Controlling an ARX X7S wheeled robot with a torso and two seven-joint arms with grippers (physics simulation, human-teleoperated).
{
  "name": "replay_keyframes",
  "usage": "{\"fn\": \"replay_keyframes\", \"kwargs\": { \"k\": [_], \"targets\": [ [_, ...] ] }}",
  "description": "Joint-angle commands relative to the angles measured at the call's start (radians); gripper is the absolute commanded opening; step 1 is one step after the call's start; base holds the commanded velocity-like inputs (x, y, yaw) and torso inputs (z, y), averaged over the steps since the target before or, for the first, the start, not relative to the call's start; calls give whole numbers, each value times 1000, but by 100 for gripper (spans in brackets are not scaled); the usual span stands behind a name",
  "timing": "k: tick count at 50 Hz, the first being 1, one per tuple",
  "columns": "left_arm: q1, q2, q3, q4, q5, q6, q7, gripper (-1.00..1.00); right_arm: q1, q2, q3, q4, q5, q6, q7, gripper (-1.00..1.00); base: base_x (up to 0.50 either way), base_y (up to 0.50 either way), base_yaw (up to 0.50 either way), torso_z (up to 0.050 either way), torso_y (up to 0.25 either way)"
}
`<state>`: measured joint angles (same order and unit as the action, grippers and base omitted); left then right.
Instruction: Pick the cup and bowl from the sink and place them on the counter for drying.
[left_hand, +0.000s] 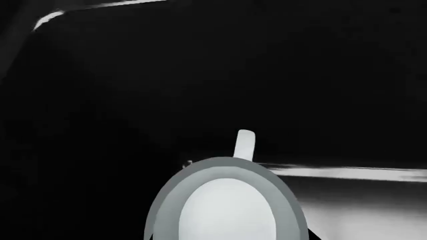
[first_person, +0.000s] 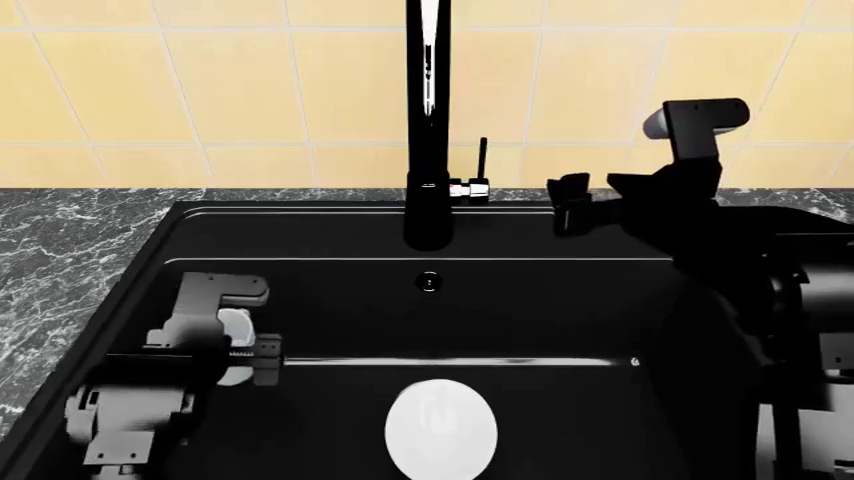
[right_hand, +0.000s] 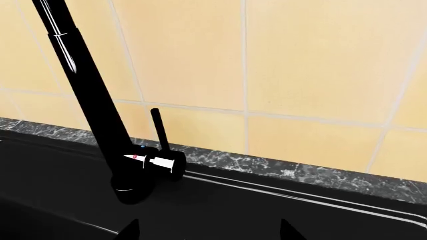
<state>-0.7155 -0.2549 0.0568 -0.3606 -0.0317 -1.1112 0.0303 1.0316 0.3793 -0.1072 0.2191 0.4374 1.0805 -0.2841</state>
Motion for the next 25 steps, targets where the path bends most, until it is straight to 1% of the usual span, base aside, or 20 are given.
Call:
{"fn": "replay_keyframes", "kwargs": {
  "k": [1, 5, 6, 7, 9, 10, 11, 12, 13, 14, 15, 16, 17, 18, 19, 22, 25],
  "targets": [
    [7, -32, 35, 400, -69, -372, 79, -100, -21, -9, 6, 25, -3, -26, -15, 100, 0, 0, 0, 0, 0],
    [-10, -43, 52, 453, -75, -452, 78, -100, -22, -7, 15, 23, 2, -25, -12, 100, 0, 0, 0, 0, 0],
    [-28, -50, 41, 447, -117, -459, 55, -100, -24, -7, 13, 25, 2, -27, -15, 100, 0, 0, 0, 0, 0],
    [-42, -76, 36, 436, -229, -459, -27, -100, -26, -8, 12, 29, 2, -30, -16, 100, 0, 0, 0, 0, 0],
    [-84, -180, 51, 424, -529, -459, -318, -100, -30, -7, 6, 30, 3, -27, -22, 100, 0, 0, 0, 0, 0],
    [-98, -228, 29, 410, -679, -459, -468, -100, -30, -6, 8, 28, 7, -24, -23, 100, 0, 0, 0, 0, 0],
    [-105, -246, 30, 405, -829, -458, -618, -100, -32, -5, 9, 26, 8, -23, -23, 100, 0, 0, 0, 0, 0],
    [-126, -273, 41, 401, -979, -458, -723, -100, -35, -4, 10, 23, 10, -19, -23, 100, 0, 0, 0, 0, 0],
    [-133, -287, 40, 398, -1129, -457, -782, -100, -37, -4, 10, 20, 12, -16, -24, 100, 0, 0, 0, 0, 0],
    [-154, -310, 26, 379, -1279, -457, -883, -100, -40, -3, 7, 19, 12, -15, -24, 100, 0, 0, 0, 0, 0],
    [-186, -322, 34, 367, -1429, -456, -972, -100, -39, -4, 3, 21, 13, -11, -26, 100, 0, 0, 0, 0, 0],
    [-191, -327, 23, 356, -1503, -450, -1022, -100, -39, -4, 0, 21, 13, -10, -28, 100, 0, 0, 0, 0, 0],
    [-206, -329, -10, 309, -1643, -432, -1127, -100, -37, -5, -5, 20, 14, -6, -30, 100, 0, 0, 0, 0, 0],
    [-226, -361, 9, 337, -1684, -446, -1153, -100, -32, -5, -10, 24, 11, -2, -29, 100, 0, 0, 0, 0, 0],
    [-224, -382, 8, 314, -1810, -412, -1233, -100, -30, -4, -13, 23, 13, 3, -30, 100, 0, 0, 0, 0, 0],
    [-276, -428, 45, 311, -1913, -396, -1311, -100, -27, -3, -22, 28, 11, 1, -34, 100, 0, 0, 0, 0, 0],
    [-365, -476, 89, 289, -2003, -384, -1363, -100, -35, -3, -31, 39, 5, -14, -39, 100, 0, 0, 0, 0, 0]
  ]
}}
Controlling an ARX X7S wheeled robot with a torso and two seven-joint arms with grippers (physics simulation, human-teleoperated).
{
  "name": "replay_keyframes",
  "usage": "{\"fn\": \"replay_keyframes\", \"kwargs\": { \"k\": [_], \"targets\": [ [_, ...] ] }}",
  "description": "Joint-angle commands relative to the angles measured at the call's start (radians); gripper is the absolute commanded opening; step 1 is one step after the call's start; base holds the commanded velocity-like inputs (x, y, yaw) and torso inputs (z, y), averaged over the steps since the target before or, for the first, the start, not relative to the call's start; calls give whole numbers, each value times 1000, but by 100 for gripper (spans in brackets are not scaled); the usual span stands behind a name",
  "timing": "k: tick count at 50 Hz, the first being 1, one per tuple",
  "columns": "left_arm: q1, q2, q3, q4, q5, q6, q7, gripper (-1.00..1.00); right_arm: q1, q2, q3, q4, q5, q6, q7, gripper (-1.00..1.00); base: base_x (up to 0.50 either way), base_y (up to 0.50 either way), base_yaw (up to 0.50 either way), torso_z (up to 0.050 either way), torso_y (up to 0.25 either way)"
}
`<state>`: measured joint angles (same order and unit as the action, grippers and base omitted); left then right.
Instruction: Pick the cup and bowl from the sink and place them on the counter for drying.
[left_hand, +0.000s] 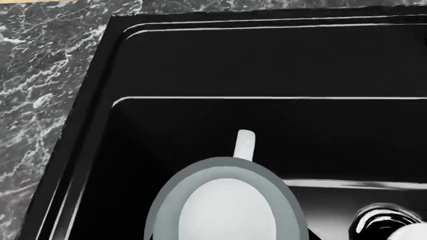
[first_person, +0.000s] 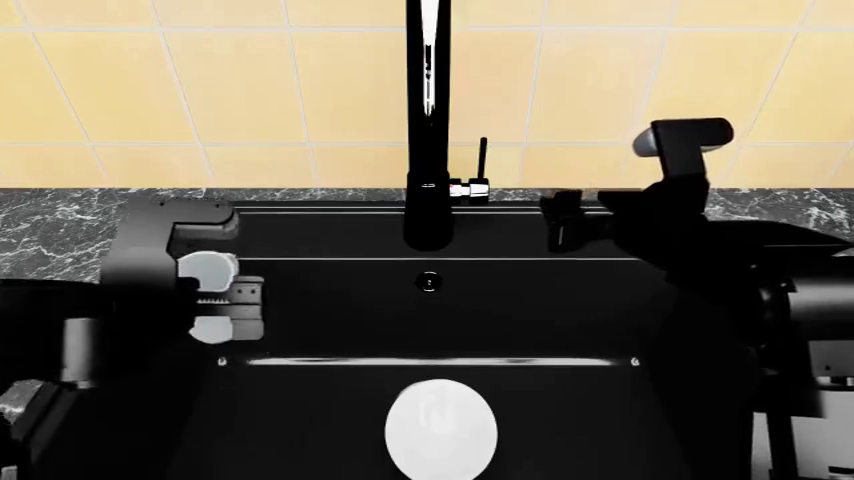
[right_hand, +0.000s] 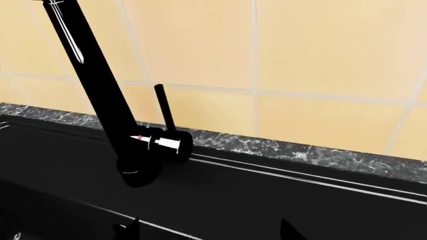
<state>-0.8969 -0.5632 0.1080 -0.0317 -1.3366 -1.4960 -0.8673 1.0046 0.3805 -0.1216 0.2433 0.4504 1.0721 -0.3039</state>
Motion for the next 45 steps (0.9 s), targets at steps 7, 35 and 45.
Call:
{"fn": "replay_keyframes", "kwargs": {
  "k": [7, 35, 45],
  "targets": [
    [-251, -237, 55, -100, -738, 40, -496, -100, -23, -2, -4, -13, 5, 10, -12, 100, 0, 0, 0, 0, 1],
    [-153, -669, 46, -133, -865, 86, -581, -100, -82, -7, 17, -132, 58, 40, -4, 100, 0, 0, 0, 0, 0],
    [-213, -714, 115, -178, -738, -11, -556, -100, -92, -13, 34, -141, 76, 53, 3, 100, 0, 0, 0, 0, 0]
  ]
}}
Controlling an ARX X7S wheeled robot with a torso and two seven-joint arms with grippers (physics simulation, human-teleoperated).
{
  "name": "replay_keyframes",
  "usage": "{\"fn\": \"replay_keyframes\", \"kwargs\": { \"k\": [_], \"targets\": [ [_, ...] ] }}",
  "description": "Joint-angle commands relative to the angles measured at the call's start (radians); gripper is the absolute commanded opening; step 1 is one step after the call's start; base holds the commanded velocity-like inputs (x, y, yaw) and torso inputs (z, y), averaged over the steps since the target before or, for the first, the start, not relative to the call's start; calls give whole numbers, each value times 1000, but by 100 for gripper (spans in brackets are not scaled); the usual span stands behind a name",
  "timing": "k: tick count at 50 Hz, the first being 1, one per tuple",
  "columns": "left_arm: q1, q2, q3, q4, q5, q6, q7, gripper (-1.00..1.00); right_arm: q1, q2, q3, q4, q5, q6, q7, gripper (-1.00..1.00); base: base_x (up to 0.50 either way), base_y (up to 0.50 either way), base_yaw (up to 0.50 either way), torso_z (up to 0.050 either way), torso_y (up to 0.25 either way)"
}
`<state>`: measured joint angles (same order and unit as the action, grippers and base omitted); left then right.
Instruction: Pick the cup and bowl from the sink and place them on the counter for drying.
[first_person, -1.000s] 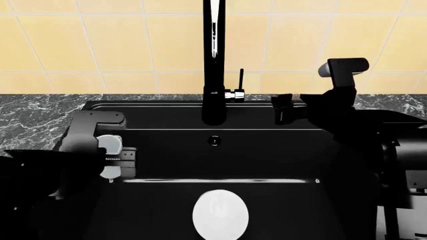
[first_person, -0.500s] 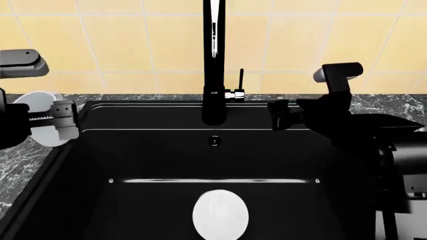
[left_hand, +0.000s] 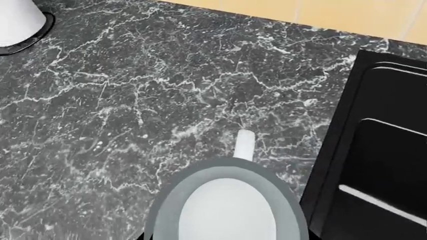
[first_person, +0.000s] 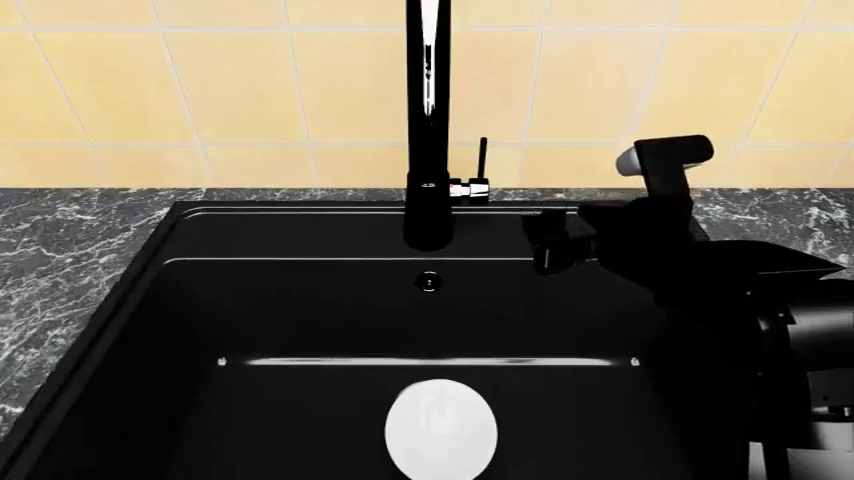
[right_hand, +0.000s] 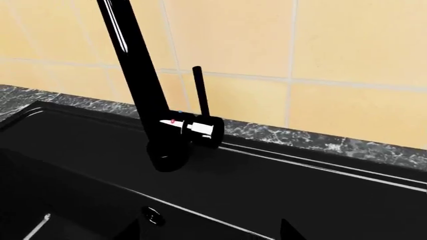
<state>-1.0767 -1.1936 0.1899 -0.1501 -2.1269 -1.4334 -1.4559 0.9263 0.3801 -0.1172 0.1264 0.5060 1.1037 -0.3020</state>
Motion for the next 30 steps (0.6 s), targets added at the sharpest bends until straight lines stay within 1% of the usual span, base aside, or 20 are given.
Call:
{"fn": "replay_keyframes", "kwargs": {
  "k": [1, 3, 6, 7, 8, 11, 14, 18, 22, 25, 30],
  "targets": [
    [-21, -89, 29, -54, 55, -68, 40, -100, -17, -11, 24, -31, 19, 21, -1, 100, 0, 0, 0, 0, 0],
    [-21, -98, 47, -61, 48, -80, 43, -100, -21, -14, 28, -35, 26, 27, 0, 100, 0, 0, 0, 0, 0],
    [-15, -116, 35, -87, 84, -83, 92, -100, -21, -14, 24, -32, 28, 22, -6, 100, 0, 0, 0, 0, 0],
    [17, -124, 22, -76, 97, -69, 111, -100, -25, -16, 36, -28, 32, 20, -4, 100, 0, 0, 0, 0, 0],
    [66, -134, 13, -60, 79, -44, 114, -100, -31, -12, 28, -28, 28, 18, -5, 100, 0, 0, 0, 0, 0],
    [116, -155, -7, -49, 97, -26, 148, -100, -33, -9, 33, -32, 33, 27, -3, 100, 0, 0, 0, 0, 0],
    [198, -164, -43, -42, 120, 26, 190, -100, -30, -9, 33, -32, 34, 28, 0, 100, 0, 0, 0, 0, 3],
    [352, -173, -108, -3, 151, 91, 267, -100, -34, -12, 28, -28, 35, 30, 1, 100, 0, 0, 0, 0, 0],
    [461, -188, -169, 6, 171, 127, 331, -100, -30, -11, 27, -37, 41, 45, 4, 100, 0, 0, 0, 0, 0],
    [506, -192, -204, 6, 182, 143, 364, -100, -30, -11, 26, -38, 42, 47, 7, 100, 0, 0, 0, 0, 0],
    [640, -180, -294, 14, 205, 174, 405, -100, -31, -16, 18, -23, 42, 49, 5, 100, 0, 0, 0, 0, 0]
  ]
}}
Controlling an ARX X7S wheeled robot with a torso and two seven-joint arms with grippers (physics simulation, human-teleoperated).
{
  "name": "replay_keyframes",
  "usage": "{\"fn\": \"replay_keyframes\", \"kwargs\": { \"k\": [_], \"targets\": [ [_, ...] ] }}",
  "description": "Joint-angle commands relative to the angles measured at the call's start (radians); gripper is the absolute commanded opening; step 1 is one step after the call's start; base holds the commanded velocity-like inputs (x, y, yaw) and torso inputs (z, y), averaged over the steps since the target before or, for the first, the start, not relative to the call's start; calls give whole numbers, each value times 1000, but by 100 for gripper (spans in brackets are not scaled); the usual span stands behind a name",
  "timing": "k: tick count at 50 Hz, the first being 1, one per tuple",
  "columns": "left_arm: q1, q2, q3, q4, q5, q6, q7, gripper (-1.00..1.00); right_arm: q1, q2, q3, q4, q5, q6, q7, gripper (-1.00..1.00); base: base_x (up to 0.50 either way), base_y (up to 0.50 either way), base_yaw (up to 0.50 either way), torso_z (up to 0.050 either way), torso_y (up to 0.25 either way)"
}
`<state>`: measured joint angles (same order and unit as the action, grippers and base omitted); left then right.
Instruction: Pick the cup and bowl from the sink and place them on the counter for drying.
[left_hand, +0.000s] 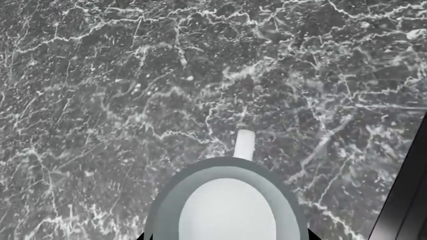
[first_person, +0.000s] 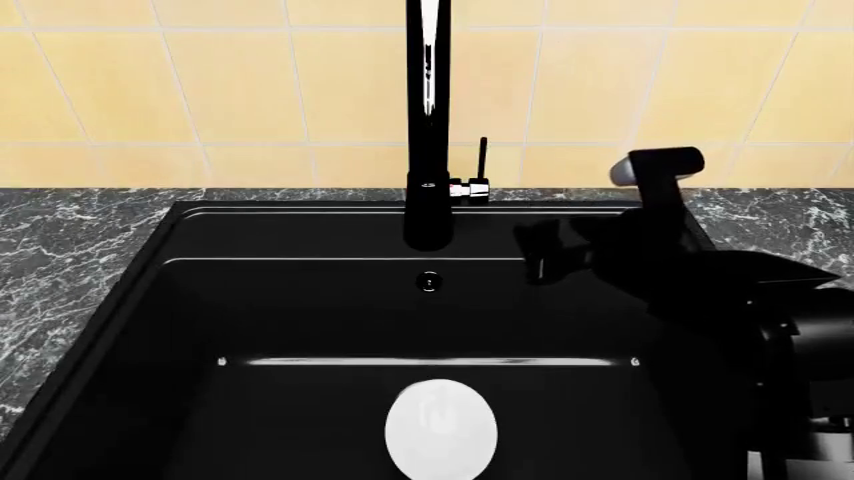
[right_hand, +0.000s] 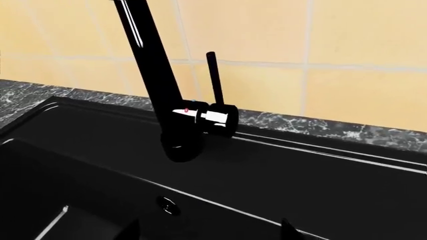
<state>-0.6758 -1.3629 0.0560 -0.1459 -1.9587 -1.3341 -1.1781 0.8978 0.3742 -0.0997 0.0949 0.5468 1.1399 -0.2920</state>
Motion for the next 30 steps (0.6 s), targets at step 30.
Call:
{"fn": "replay_keyframes", "kwargs": {
  "k": [30],
  "targets": [
    [548, 91, -527, 7, 148, 33, 214, -100, -6, -12, -20, 18, 16, 20, -8, 100, 0, 0, 0, 0, 0]
  ]
}}
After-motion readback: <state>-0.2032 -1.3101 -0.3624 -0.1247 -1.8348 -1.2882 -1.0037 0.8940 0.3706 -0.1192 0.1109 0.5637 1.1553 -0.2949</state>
